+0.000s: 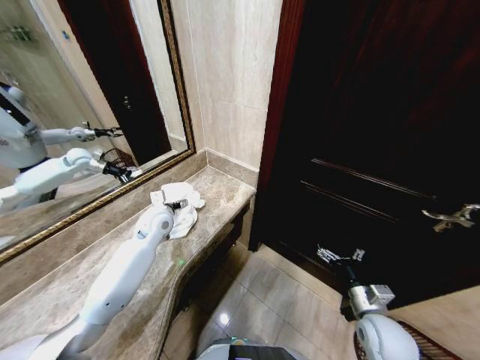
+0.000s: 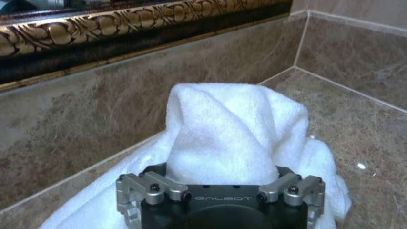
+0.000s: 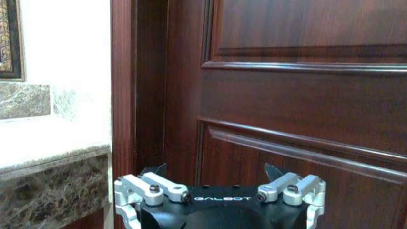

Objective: Discard the used towel into the hamper.

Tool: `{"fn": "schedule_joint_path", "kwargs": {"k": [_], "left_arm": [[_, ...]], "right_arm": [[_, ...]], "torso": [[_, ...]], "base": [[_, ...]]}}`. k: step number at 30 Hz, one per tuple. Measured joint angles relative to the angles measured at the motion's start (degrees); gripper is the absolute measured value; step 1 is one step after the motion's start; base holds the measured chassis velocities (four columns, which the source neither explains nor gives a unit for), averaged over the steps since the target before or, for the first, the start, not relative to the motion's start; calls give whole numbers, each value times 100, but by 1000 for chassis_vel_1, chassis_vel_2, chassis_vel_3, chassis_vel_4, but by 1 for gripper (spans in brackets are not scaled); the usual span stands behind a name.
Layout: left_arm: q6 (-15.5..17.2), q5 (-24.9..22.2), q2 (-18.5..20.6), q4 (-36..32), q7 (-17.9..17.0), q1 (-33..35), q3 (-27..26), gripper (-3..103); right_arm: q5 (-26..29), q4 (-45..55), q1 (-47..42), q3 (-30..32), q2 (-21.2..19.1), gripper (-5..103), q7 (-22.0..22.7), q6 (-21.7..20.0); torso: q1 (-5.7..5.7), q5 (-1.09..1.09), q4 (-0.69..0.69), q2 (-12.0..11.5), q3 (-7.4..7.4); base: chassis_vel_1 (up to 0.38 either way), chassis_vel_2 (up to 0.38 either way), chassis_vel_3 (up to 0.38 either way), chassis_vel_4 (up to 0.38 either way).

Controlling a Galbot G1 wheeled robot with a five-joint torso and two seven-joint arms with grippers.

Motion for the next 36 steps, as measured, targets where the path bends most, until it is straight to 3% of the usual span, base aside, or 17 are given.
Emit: {"fn": "schedule_joint_path", "kwargs": {"k": [8,15,17,24,26,36], "left_arm": [[-113,-4,-32,39,4,35,-11,82],[-137,5,-33,27,22,26,-37,58],[-140,5,-33,24,26,27,-43,58],[-161,6,-27,-8,59,70,-74,36],[-161,2,-19,-21,62,73,-77,36],[-197,-30,43,-114,70,123,-157,8]], "right_arm": [[18,-2,14,2,-14,100,0,1],[18,11,33,1,-43,100,1,-2],[17,12,30,-1,-40,100,1,-3],[6,30,10,-9,-21,100,2,-7],[5,37,8,-10,-18,100,2,-8],[-3,119,-24,-19,7,100,7,-21]], "torso": [[0,0,0,0,0],[0,0,0,0,0],[0,0,0,0,0],[0,0,0,0,0],[0,0,0,0,0],[0,0,0,0,0]], "base": [[0,0,0,0],[0,0,0,0],[0,0,0,0],[0,0,0,0],[0,0,0,0],[0,0,0,0]]}}
